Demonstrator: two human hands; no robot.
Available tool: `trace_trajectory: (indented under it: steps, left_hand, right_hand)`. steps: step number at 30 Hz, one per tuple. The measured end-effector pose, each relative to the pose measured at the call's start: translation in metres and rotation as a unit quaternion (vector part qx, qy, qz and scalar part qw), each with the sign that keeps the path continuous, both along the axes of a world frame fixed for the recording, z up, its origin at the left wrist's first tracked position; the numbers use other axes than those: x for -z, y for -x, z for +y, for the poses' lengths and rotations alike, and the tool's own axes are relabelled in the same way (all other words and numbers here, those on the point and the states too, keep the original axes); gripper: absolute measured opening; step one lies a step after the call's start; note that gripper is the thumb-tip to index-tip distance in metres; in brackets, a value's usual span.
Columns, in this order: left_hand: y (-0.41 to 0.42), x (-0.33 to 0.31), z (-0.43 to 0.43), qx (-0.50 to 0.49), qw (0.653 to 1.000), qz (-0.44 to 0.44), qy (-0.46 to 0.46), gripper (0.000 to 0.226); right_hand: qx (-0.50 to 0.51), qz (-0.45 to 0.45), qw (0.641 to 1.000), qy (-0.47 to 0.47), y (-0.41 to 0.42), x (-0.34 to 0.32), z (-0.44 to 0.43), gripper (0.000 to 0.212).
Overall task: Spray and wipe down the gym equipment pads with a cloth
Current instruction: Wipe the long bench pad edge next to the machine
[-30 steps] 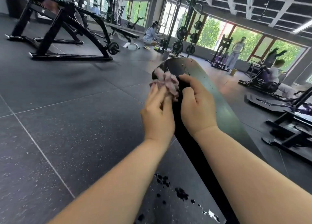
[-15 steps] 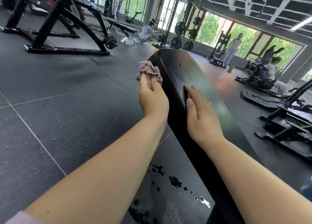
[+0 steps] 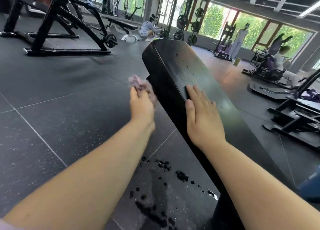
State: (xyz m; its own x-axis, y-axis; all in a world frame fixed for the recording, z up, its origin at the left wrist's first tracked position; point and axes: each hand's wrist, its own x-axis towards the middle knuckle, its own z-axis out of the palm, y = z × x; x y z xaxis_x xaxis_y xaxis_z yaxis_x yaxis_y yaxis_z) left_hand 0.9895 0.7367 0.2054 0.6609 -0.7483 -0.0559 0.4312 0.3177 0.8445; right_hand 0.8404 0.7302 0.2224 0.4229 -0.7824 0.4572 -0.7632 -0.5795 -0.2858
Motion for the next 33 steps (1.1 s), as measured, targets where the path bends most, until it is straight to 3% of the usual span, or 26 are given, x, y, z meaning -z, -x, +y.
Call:
trace_trajectory:
  steps: [3,6,10,13,16,19,23,26,29,33]
  left_hand:
    - [-0.007,-0.038,-0.008,0.037,0.994,0.068,0.081,0.026]
    - [0.009,-0.045,-0.006,0.022,0.997,0.046,0.052,0.034]
    - [0.031,-0.023,0.003,0.02,1.0,0.024,-0.003,0.025]
    - [0.055,-0.001,0.01,0.065,0.996,0.033,-0.043,0.034]
    - [0.072,0.026,0.027,0.131,0.989,-0.011,-0.069,0.032]
    - [0.06,0.032,0.04,0.17,0.983,-0.055,-0.039,0.026]
    - [0.003,-0.015,0.015,0.073,0.989,0.115,0.056,0.031]
    - [0.002,-0.035,0.005,0.091,0.993,0.058,0.044,0.036]
    - [0.028,-0.019,0.005,0.075,0.996,-0.021,-0.039,0.037]
    - [0.056,0.004,0.012,0.099,0.994,0.0,-0.055,0.034]
  right_hand:
    - [0.004,0.016,1.0,-0.008,0.009,0.007,0.001,0.051]
    - [0.006,0.001,1.0,0.003,0.004,0.009,-0.001,0.051]
    - [0.011,-0.015,1.0,0.021,0.002,0.014,-0.003,0.05]
    - [0.013,-0.013,1.0,0.025,0.001,0.014,-0.006,0.05]
    - [0.011,-0.007,1.0,0.017,0.004,0.015,-0.008,0.05]
    - [-0.005,0.008,1.0,-0.003,0.007,0.01,-0.004,0.05]
    - [0.001,0.03,1.0,-0.006,0.025,0.013,0.004,0.051]
    - [0.054,0.034,0.998,0.025,0.047,0.033,0.011,0.057]
    - [0.08,0.018,0.996,0.046,0.05,0.049,0.008,0.059]
    - [0.092,0.005,0.993,0.079,0.045,0.054,0.003,0.057]
